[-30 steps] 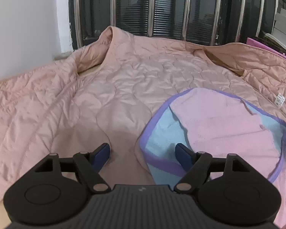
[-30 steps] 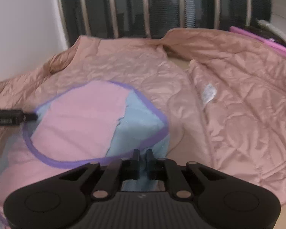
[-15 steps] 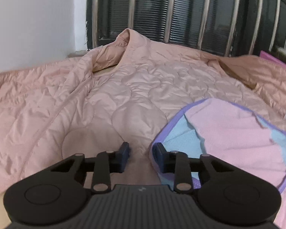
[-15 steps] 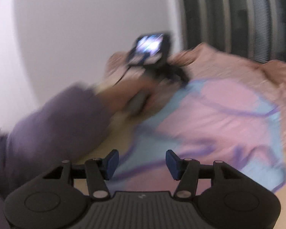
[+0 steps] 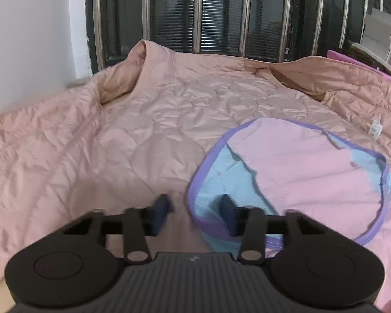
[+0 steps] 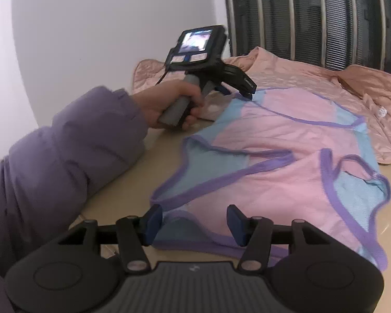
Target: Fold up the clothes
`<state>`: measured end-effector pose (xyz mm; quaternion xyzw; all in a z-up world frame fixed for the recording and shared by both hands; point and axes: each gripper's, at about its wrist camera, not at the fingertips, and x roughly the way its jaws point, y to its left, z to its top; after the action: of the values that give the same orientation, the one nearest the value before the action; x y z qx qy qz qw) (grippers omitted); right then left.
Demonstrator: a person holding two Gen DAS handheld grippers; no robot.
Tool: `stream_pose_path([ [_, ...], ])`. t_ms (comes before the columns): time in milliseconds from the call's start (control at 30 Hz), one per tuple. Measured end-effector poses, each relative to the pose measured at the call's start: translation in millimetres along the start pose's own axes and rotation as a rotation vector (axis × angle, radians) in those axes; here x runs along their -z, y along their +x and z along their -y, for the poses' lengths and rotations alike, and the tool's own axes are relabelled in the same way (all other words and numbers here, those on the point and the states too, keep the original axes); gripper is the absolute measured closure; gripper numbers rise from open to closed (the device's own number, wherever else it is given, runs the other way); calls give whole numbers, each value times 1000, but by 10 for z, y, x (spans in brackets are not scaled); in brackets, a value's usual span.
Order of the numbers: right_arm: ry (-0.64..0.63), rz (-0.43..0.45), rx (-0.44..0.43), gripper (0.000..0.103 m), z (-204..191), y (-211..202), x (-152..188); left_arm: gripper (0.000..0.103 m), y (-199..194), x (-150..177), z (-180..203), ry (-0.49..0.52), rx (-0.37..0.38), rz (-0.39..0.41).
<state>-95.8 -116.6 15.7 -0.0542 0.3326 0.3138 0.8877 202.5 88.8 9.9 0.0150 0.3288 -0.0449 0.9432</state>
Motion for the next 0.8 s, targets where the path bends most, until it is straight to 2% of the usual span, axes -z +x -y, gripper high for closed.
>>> stream_pose_path([
  [67, 18, -4, 28, 54, -12, 28, 28, 94, -24, 9, -85, -41, 5, 0],
  [133, 34, 1, 73, 72, -4, 34, 39, 100, -62, 9, -175, -87, 17, 7],
  [167, 57, 5, 94, 90, 35, 24, 52, 101, -88, 13, -203, -93, 14, 12],
  [200, 81, 9, 115, 95, 73, 15, 66, 101, -116, 19, -228, -99, 9, 18],
  [267, 135, 20, 139, 95, 174, -16, 96, 101, -189, 67, -257, -101, -6, 28],
  [400, 155, 31, 167, 95, 237, -42, 129, 101, -280, 201, -324, -103, -9, 28],
  [567, 179, 46, 203, 96, 315, -76, 171, 101, -552, 375, -386, -111, -78, 43],
  [800, 224, 61, 262, 97, 549, -153, 221, 101, -1527, 1031, -456, -115, -162, 71],
])
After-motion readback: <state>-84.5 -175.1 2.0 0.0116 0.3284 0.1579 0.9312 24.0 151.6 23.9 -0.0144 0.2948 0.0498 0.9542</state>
